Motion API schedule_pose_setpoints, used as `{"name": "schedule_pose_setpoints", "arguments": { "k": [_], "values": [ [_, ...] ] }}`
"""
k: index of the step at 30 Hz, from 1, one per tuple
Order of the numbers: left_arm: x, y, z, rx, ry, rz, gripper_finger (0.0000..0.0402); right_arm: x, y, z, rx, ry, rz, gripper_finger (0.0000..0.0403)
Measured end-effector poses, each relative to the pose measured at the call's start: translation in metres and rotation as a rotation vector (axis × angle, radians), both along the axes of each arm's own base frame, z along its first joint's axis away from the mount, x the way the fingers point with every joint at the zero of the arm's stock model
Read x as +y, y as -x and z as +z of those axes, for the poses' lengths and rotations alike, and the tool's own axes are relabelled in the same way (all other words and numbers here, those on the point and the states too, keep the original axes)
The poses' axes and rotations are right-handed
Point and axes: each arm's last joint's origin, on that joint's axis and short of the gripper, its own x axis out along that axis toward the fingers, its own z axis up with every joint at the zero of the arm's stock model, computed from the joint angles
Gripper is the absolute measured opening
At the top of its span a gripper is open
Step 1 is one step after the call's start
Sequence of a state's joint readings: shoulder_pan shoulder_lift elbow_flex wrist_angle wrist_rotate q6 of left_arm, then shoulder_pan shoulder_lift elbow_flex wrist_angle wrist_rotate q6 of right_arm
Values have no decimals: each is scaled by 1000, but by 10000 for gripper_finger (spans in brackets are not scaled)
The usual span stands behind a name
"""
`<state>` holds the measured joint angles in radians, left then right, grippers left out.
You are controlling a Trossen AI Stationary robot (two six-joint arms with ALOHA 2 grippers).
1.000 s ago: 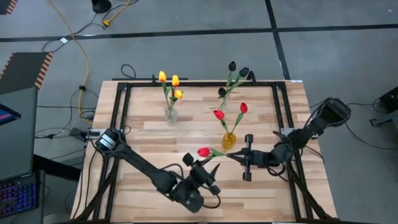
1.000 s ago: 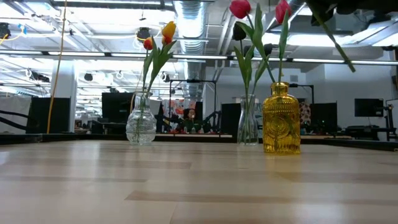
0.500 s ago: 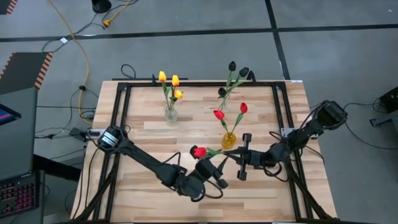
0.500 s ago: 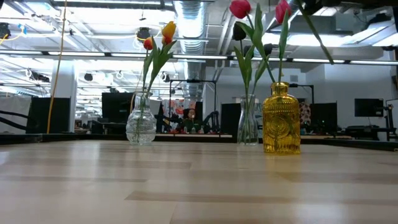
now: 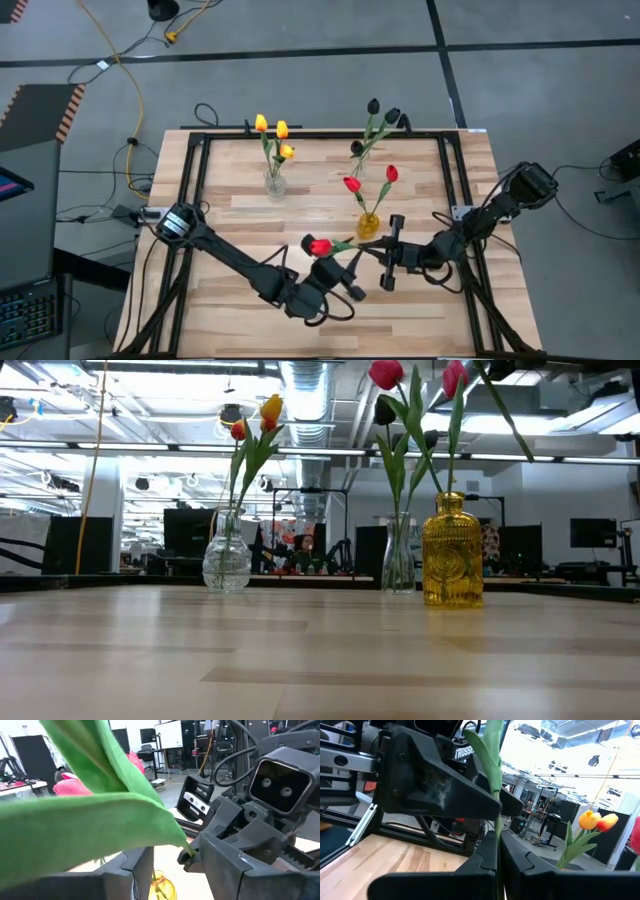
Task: Sort flowers into vase by color
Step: Put the red tulip into the yellow vase
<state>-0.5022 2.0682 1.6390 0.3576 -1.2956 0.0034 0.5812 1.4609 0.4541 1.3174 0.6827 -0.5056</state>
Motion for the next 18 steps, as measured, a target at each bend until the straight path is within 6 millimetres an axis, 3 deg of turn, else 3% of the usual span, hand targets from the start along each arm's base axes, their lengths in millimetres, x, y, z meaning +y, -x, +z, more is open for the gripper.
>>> {"name": "schedule_pose_setpoints", "arguments": {
  "k": [12, 18],
  "values": [
    [0, -1, 0, 2, 1, -45, 10, 0, 0, 0, 0, 0, -1, 39],
    [2, -3, 0, 4, 3, -73, 6, -1, 0, 0, 2, -4, -14, 63]
  ]
}}
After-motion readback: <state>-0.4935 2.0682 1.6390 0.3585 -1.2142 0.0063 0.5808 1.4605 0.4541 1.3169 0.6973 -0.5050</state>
